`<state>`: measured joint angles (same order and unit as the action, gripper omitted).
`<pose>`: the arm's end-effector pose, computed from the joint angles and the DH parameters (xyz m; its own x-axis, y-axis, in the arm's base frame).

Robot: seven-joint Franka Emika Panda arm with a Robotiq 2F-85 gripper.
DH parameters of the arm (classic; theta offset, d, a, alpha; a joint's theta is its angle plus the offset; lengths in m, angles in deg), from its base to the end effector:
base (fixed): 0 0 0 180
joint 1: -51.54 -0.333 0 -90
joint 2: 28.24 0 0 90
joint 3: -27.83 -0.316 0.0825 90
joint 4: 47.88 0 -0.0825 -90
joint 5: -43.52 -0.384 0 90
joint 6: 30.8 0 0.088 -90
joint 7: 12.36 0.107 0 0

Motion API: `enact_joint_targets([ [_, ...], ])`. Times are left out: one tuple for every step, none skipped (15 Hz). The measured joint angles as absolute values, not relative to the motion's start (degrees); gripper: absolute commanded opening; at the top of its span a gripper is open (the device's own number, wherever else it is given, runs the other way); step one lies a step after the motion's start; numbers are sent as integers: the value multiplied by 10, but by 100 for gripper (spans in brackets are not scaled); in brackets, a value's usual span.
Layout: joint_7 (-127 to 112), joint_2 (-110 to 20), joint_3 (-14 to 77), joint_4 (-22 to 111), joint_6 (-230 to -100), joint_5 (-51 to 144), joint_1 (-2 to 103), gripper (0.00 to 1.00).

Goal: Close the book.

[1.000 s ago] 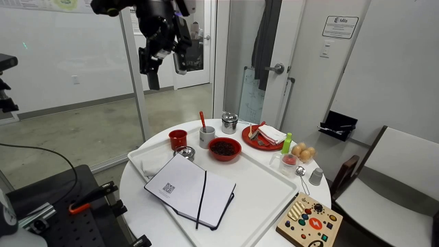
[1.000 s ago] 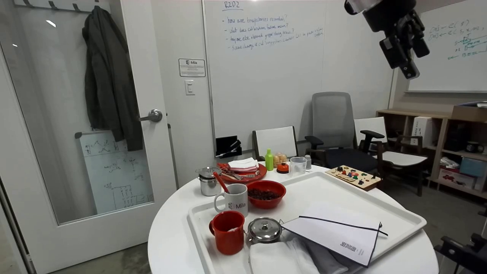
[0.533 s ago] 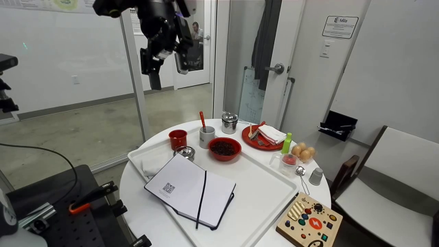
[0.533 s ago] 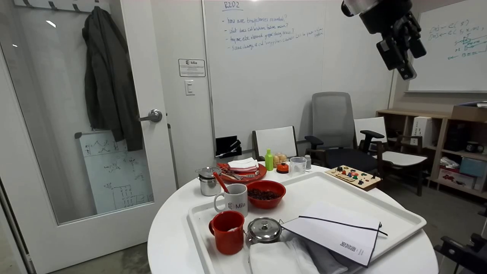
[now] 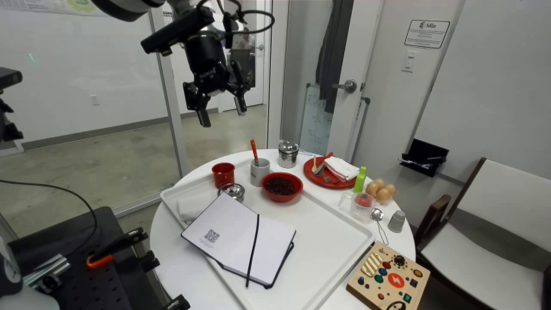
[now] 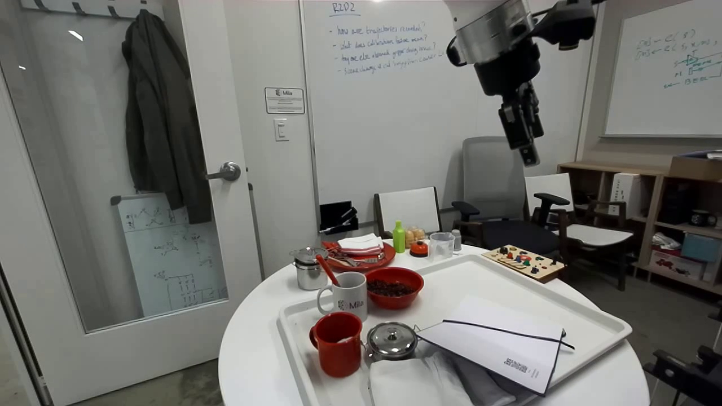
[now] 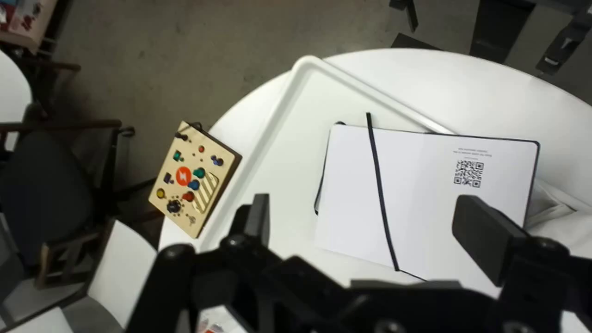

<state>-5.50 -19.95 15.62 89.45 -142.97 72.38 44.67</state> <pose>0.4307 0.1151 0.3577 0.8824 0.3745 -0.2848 0.4673 -0.7682 0.4376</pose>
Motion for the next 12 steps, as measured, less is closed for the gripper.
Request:
enact_joint_targets([
  [-60, -225, 153, 884, -1434, 723, 441, 100],
  [-63, -252, 150, 872, -1434, 723, 435, 100],
  [-66, -278, 146, 859, -1433, 723, 428, 100],
  [-69, -305, 143, 846, -1433, 723, 421, 100],
  [-74, -332, 140, 832, -1433, 723, 413, 100],
  [-79, -359, 138, 819, -1432, 723, 404, 100],
  [-79, -384, 138, 806, -1429, 723, 397, 100],
  [-79, -410, 138, 791, -1425, 723, 389, 100],
  [-79, -435, 139, 776, -1423, 724, 383, 100],
  [-79, -457, 141, 762, -1420, 726, 378, 100],
  [-78, -477, 145, 749, -1416, 731, 372, 100],
  [-78, -492, 148, 738, -1412, 735, 368, 100],
])
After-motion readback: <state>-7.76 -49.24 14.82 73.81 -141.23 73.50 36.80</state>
